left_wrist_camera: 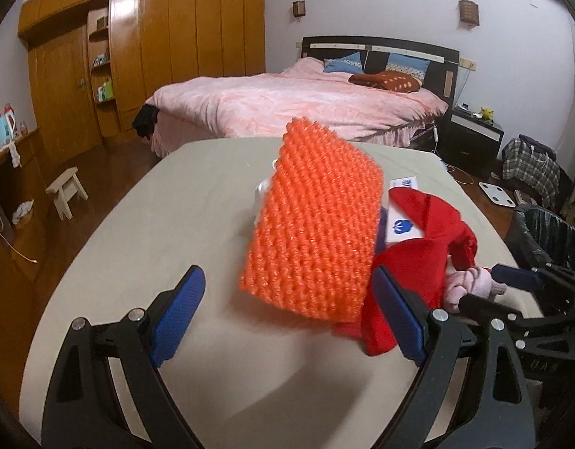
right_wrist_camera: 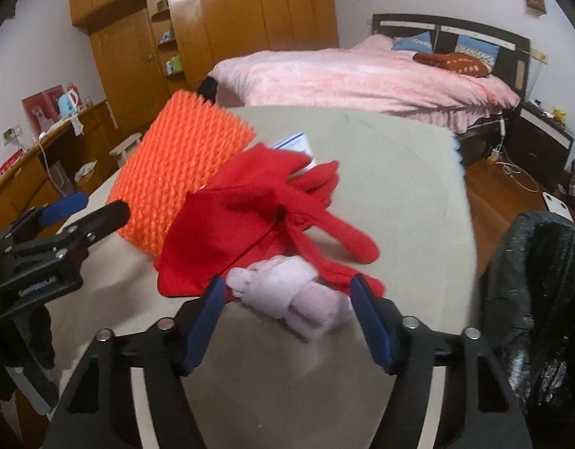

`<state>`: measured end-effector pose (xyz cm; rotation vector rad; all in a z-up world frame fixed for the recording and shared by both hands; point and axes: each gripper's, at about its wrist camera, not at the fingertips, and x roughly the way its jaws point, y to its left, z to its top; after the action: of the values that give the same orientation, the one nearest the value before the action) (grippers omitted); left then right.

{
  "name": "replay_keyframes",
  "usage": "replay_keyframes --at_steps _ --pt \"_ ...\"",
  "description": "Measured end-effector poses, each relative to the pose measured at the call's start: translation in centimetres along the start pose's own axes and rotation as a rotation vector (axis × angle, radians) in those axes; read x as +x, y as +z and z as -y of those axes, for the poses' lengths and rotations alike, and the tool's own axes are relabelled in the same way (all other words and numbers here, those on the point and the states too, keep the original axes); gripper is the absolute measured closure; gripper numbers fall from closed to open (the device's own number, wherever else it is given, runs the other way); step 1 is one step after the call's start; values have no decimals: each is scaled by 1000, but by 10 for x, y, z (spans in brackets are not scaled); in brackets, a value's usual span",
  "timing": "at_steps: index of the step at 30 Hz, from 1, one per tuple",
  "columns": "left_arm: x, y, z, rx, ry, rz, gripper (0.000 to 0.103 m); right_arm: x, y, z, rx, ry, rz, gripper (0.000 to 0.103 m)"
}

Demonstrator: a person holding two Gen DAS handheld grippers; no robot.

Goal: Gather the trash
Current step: 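Grasp another orange mesh sleeve with the left tool while the right grasps the pink sock bundle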

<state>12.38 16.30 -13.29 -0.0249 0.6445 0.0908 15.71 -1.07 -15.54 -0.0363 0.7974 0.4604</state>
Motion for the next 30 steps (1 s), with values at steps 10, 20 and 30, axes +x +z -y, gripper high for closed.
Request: replay_keyframes --at_steps 10,20,30 --pt "32 1 -9 -41 -62 -96 30 2 -1 -4 -23 17 -24 61" --pt "11 -3 7 -34 -102 -68 75 -23 4 4 -6 34 18 61" --pt "-25 5 22 -26 -88 -12 78 -51 10 23 28 37 75 61"
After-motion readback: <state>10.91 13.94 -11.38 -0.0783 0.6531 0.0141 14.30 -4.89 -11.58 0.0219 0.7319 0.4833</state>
